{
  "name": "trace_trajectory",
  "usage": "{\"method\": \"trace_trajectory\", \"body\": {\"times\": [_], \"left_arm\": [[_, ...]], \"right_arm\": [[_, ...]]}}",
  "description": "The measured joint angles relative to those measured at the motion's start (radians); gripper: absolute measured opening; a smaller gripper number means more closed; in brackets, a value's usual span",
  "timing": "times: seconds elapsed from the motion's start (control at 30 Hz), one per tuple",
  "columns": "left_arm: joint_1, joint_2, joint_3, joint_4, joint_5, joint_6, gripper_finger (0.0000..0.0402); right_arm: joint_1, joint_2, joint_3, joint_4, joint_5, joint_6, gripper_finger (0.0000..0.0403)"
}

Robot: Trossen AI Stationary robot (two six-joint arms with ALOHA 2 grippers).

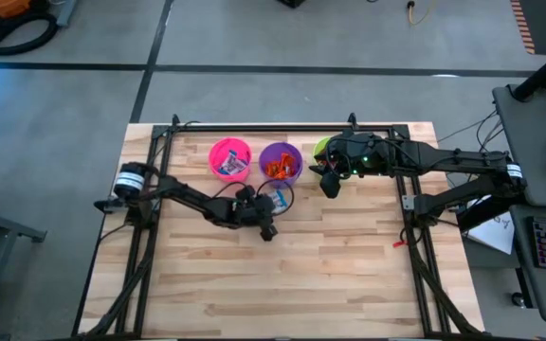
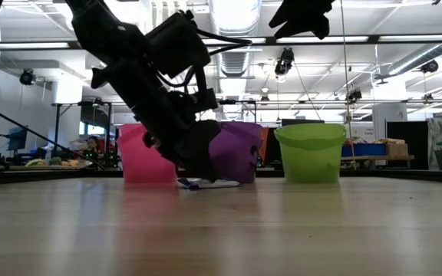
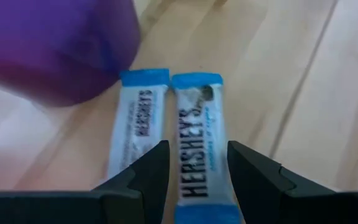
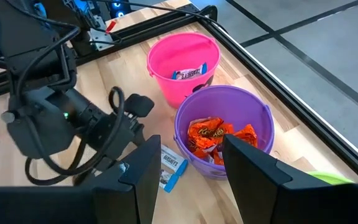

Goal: Organize candy in baskets
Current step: Put the white chocolate into the pink bucket

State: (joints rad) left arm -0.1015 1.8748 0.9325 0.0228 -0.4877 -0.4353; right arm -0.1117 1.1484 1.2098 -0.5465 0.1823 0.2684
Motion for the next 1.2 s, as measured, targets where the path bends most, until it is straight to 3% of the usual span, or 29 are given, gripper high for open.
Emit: {"method": "trace_trajectory", "body": {"times": [0.1,0.3,0.4,0.63,1.1,1.2], "left_arm": [[0.018,0.002,-0.004,0.003,0.014,0.015,0.0146],[0.045,0.036,-0.011,0.020,0.146,0.011,0.0145],[0.041,0.043,-0.011,0.020,0.150,0.011,0.0137],[0.038,0.027,-0.011,0.019,0.191,0.011,0.0070],[0.025,-0.038,0.000,0.027,0.256,0.053,0.0033],[0.026,-0.055,0.003,0.026,0.251,0.057,0.0033]], "right_arm": [[0.000,0.000,0.000,0.000,-0.001,0.001,0.0164],[0.000,0.000,0.000,-0.003,-0.003,0.001,0.0164],[0.000,0.000,0.000,-0.003,-0.003,0.001,0.0164],[0.000,0.000,0.000,-0.004,-0.003,-0.004,0.0164],[0.000,0.000,0.000,-0.028,-0.011,0.014,0.0164],[0.000,0.000,0.000,-0.093,-0.086,0.078,0.0164]]}}
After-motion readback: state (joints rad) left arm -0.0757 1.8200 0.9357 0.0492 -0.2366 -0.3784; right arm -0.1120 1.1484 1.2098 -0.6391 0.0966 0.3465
